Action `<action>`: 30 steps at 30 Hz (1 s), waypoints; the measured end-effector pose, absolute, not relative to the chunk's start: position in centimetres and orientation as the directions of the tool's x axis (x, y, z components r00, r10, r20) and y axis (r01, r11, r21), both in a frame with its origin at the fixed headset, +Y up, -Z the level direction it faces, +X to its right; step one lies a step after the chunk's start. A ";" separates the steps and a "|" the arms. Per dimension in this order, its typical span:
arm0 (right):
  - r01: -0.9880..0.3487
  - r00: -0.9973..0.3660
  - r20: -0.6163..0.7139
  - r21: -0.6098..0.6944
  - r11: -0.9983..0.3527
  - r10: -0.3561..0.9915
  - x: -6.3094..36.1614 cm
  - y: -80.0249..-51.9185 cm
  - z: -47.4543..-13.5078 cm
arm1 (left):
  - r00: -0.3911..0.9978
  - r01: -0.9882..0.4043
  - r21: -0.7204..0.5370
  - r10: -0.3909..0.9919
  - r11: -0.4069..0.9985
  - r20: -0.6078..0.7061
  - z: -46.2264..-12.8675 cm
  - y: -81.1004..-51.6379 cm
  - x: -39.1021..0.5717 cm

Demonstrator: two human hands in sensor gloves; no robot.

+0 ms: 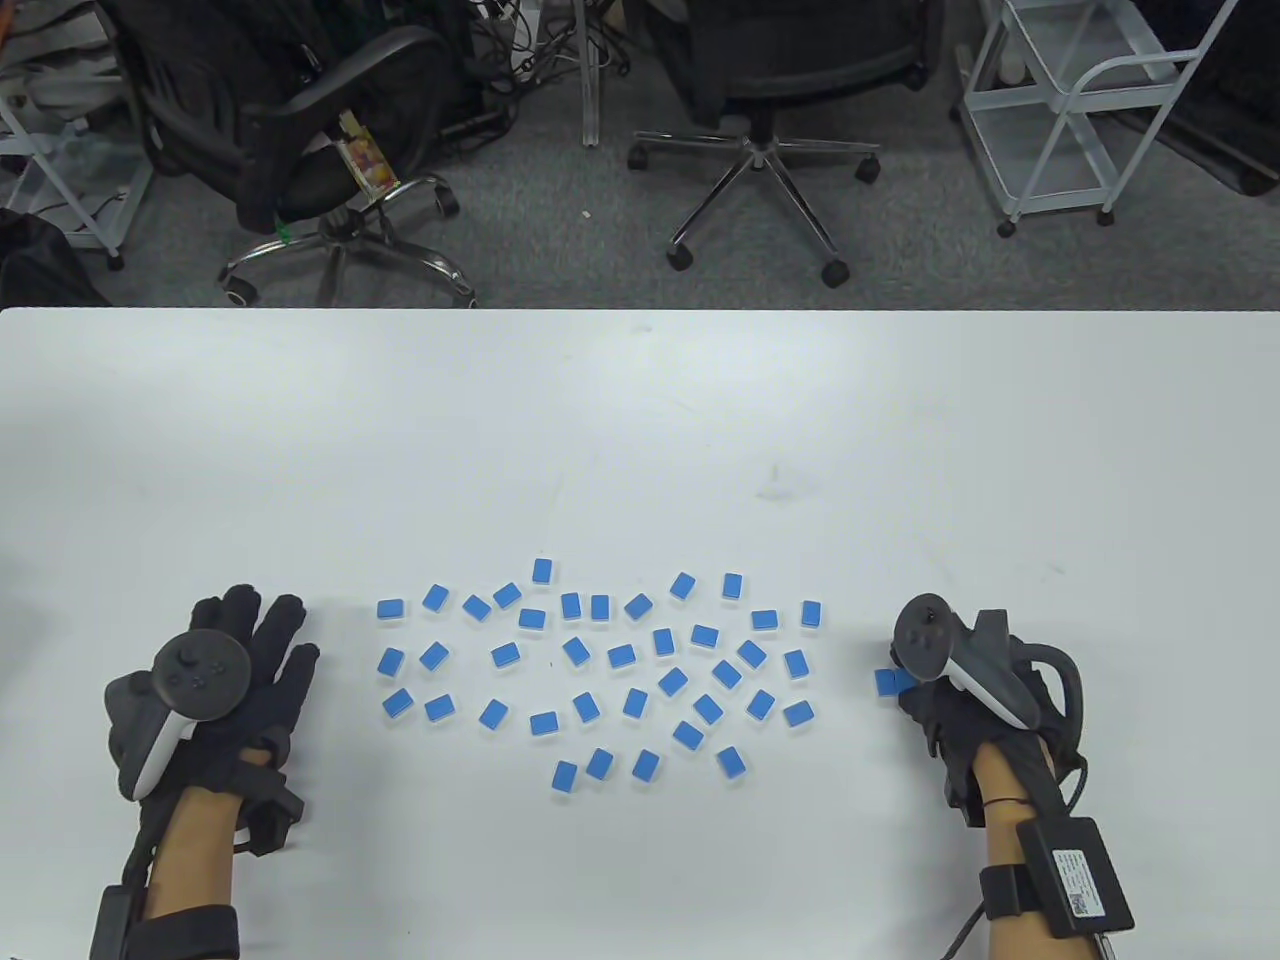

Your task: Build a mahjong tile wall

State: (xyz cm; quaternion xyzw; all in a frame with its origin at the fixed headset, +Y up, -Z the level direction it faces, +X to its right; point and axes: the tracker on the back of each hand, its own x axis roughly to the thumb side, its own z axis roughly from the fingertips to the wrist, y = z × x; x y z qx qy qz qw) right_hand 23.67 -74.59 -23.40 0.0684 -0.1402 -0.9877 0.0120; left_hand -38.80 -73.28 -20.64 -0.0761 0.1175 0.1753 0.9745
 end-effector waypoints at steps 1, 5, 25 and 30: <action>0.005 -0.990 -0.131 0.280 -0.960 -0.043 23.7 -74.6 -23.4 | 0.910 -0.362 -0.106 0.326 0.926 -0.257 -20.7 -73.3 -38.8; 0.017 -0.992 -0.111 0.312 -0.950 -0.054 23.2 -73.9 -23.2 | 0.909 -0.364 -0.107 0.328 0.925 -0.257 -20.7 -73.3 -38.8; 0.340 -0.914 0.235 0.000 -0.940 -0.331 10.4 -73.7 -19.7 | 0.906 -0.371 -0.108 0.334 0.922 -0.260 -20.7 -73.4 -39.1; 0.322 -0.922 0.240 0.045 -0.946 -0.302 10.5 -74.4 -20.0 | 0.906 -0.371 -0.111 0.334 0.922 -0.259 -20.6 -73.4 -39.1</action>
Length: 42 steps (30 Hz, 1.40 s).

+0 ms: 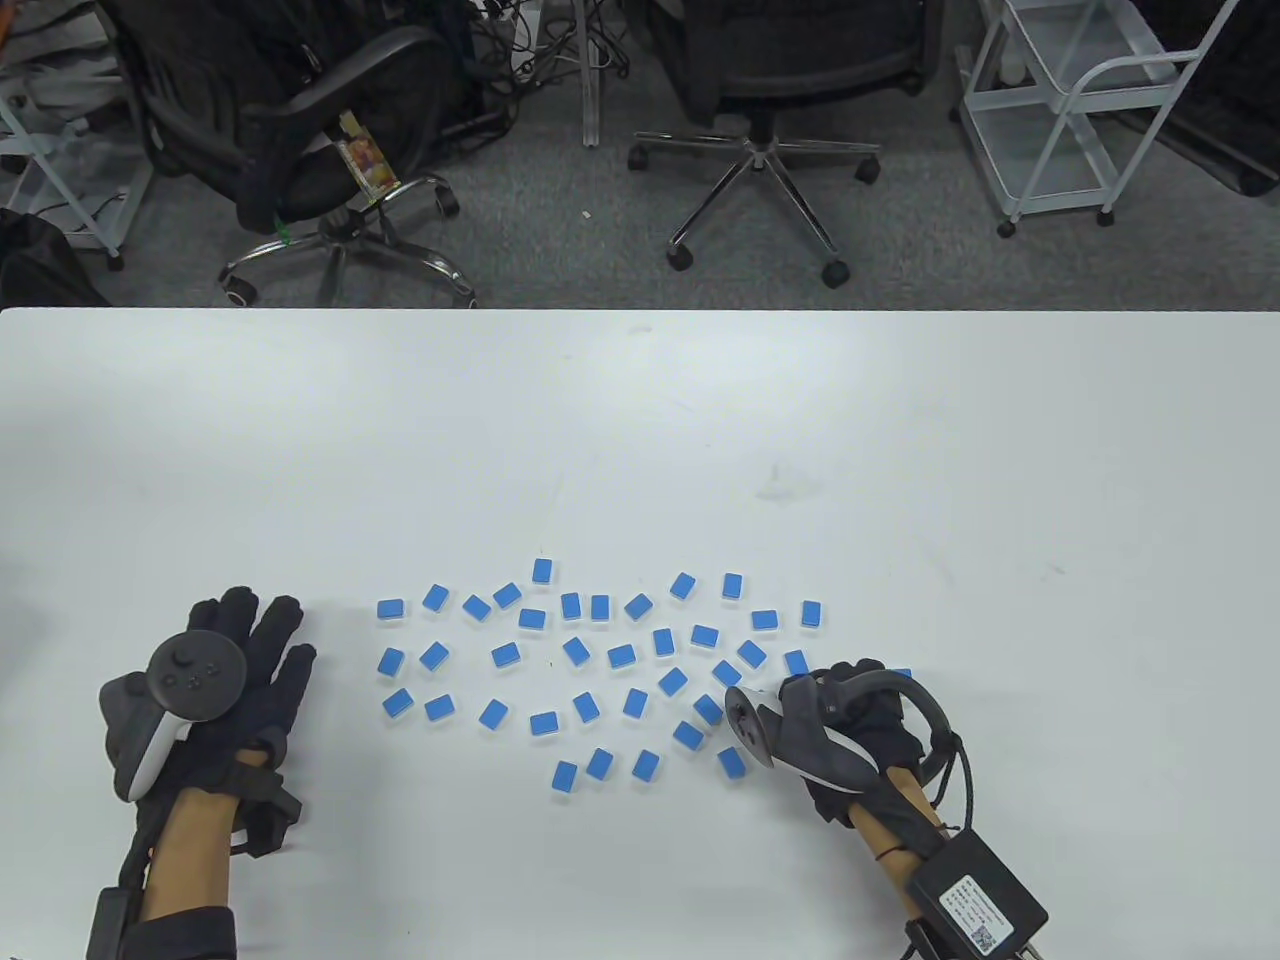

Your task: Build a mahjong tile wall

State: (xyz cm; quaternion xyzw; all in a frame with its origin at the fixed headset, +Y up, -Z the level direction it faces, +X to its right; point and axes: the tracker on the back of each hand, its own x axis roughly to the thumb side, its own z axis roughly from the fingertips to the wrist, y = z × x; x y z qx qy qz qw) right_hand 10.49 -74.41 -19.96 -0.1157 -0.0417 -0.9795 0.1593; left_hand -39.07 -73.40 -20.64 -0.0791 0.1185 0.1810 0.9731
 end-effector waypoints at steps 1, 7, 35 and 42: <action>0.307 -0.930 0.229 0.052 -0.950 -0.288 10.6 -74.3 -20.0 | 0.908 -0.369 -0.112 0.331 0.923 -0.258 -20.6 -73.4 -39.1; 0.264 -0.954 0.184 0.147 -0.953 -0.236 11.3 -74.1 -20.3 | 0.908 -0.369 -0.114 0.331 0.923 -0.258 -20.6 -73.4 -39.1; 0.166 -0.952 -0.212 0.242 -0.956 -0.219 24.0 -74.2 -23.5 | 0.905 -0.382 -0.139 0.339 0.914 -0.259 -20.7 -73.7 -38.9; 0.189 -0.950 -0.193 0.262 -0.946 -0.244 24.0 -74.7 -23.5 | 0.902 -0.389 -0.147 0.343 0.909 -0.263 -20.6 -73.8 -39.0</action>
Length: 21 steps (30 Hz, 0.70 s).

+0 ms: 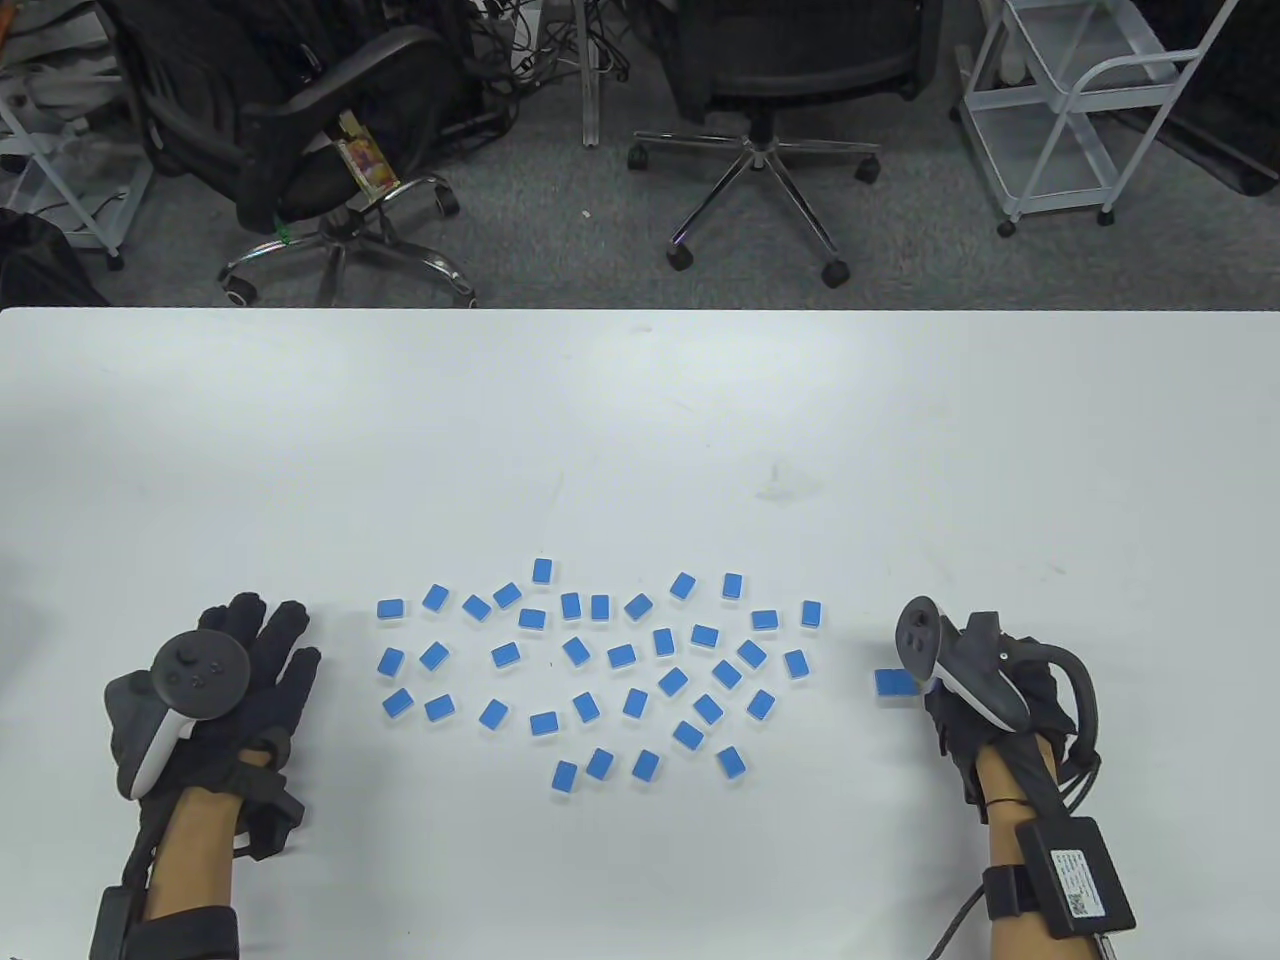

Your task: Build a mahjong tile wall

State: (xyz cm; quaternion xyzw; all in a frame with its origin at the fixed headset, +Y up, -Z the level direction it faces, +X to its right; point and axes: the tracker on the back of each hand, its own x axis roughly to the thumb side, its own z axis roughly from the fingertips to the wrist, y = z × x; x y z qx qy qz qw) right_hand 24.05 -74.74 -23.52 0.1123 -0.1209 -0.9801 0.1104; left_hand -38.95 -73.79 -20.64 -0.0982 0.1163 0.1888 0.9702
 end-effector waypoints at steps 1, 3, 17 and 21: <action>0.184 -0.950 -0.200 0.263 -0.947 -0.240 24.1 -74.7 -23.5 | 0.902 -0.389 -0.149 0.343 0.909 -0.263 -20.6 -73.8 -39.0; 0.164 -0.946 -0.227 0.276 -0.947 -0.230 24.5 -74.8 -23.5 | 0.902 -0.389 -0.149 0.342 0.909 -0.263 -20.6 -73.8 -39.0; 0.070 -0.973 -0.194 0.257 -0.964 -0.122 24.8 -75.0 -23.6 | 0.902 -0.389 -0.153 0.341 0.909 -0.266 -20.6 -73.8 -39.0; 0.037 -0.977 -0.191 0.262 -0.964 -0.090 24.8 -75.2 -23.7 | 0.902 -0.388 -0.157 0.340 0.908 -0.265 -20.6 -73.8 -39.0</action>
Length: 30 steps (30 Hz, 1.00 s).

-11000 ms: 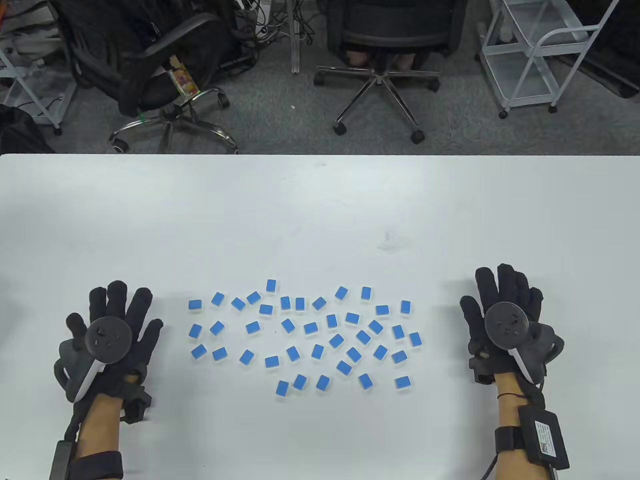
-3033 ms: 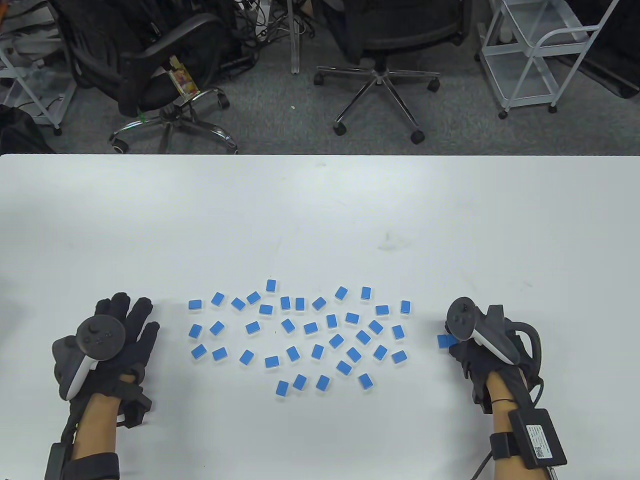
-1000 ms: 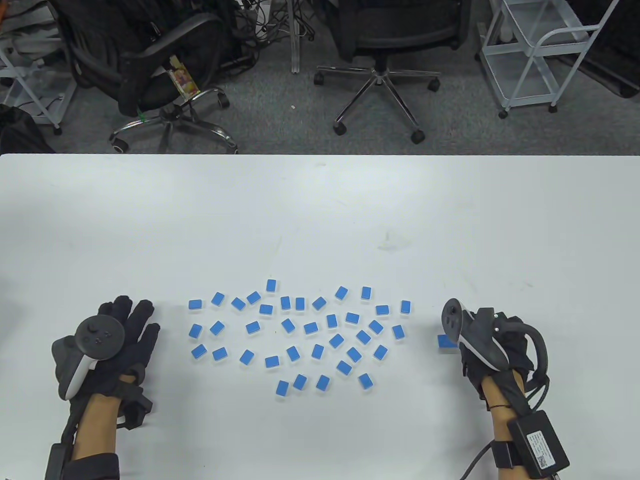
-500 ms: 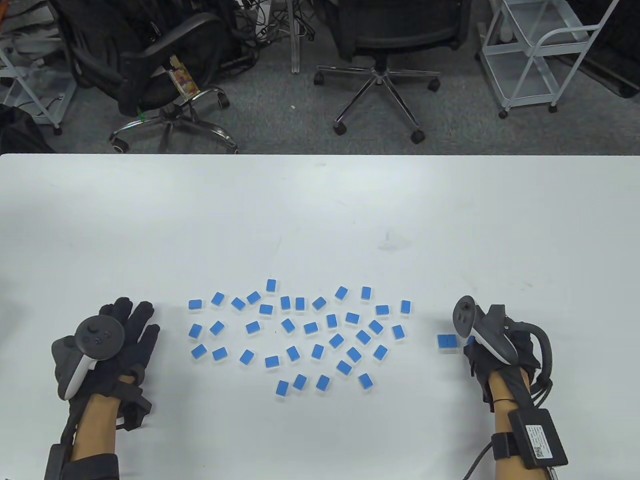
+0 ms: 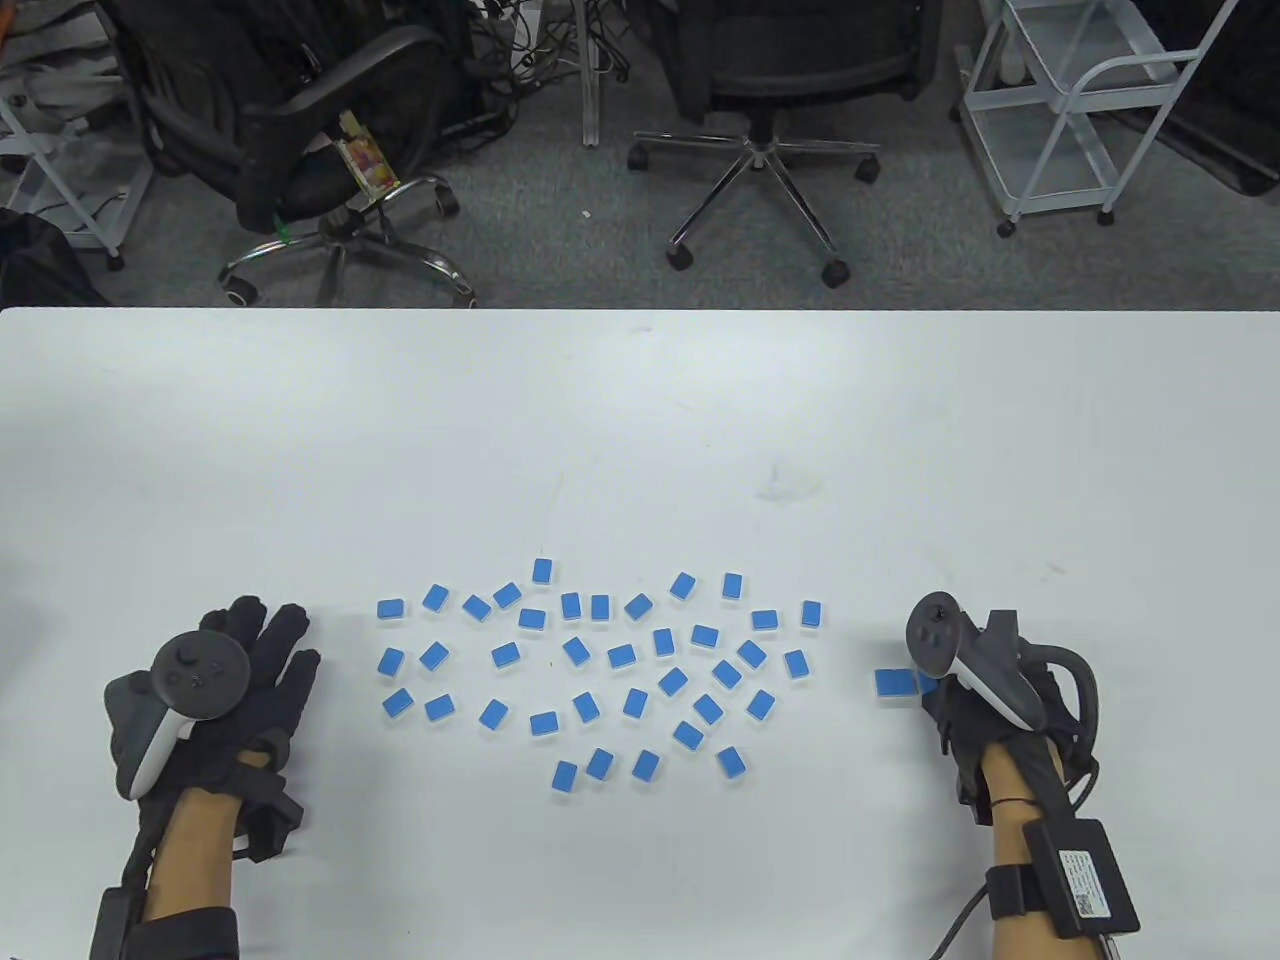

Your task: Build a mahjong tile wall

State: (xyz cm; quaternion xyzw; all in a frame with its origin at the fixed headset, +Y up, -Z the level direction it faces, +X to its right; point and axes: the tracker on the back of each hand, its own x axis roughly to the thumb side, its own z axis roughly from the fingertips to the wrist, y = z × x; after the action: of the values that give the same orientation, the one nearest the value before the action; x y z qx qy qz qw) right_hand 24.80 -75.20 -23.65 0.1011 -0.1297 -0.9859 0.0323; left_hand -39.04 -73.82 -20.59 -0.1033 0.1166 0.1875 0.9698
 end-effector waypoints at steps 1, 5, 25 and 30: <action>0.034 -0.977 -0.194 0.267 -0.963 -0.088 24.8 -75.2 -23.7 | 0.903 -0.388 -0.157 0.339 0.908 -0.265 -20.6 -73.8 -39.1; 0.025 -0.978 -0.195 0.273 -0.962 -0.081 24.8 -75.1 -23.6 | 0.900 -0.394 -0.158 0.345 0.905 -0.268 -20.6 -73.8 -39.1; 0.035 -0.981 -0.175 0.271 -0.962 -0.086 24.5 -74.8 -23.5 | 0.899 -0.395 -0.160 0.345 0.905 -0.268 -20.6 -73.8 -39.1; 0.033 -0.981 -0.176 0.279 -0.960 -0.084 24.5 -74.8 -23.5 | 0.902 -0.389 -0.165 0.339 0.906 -0.266 -20.6 -73.9 -39.0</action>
State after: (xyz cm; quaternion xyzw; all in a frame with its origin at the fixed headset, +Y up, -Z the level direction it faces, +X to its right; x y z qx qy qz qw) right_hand 24.46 -74.84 -23.50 0.0932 -0.1385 -0.9855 0.0297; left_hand -39.03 -73.85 -20.62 -0.1074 0.1161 0.1878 0.9694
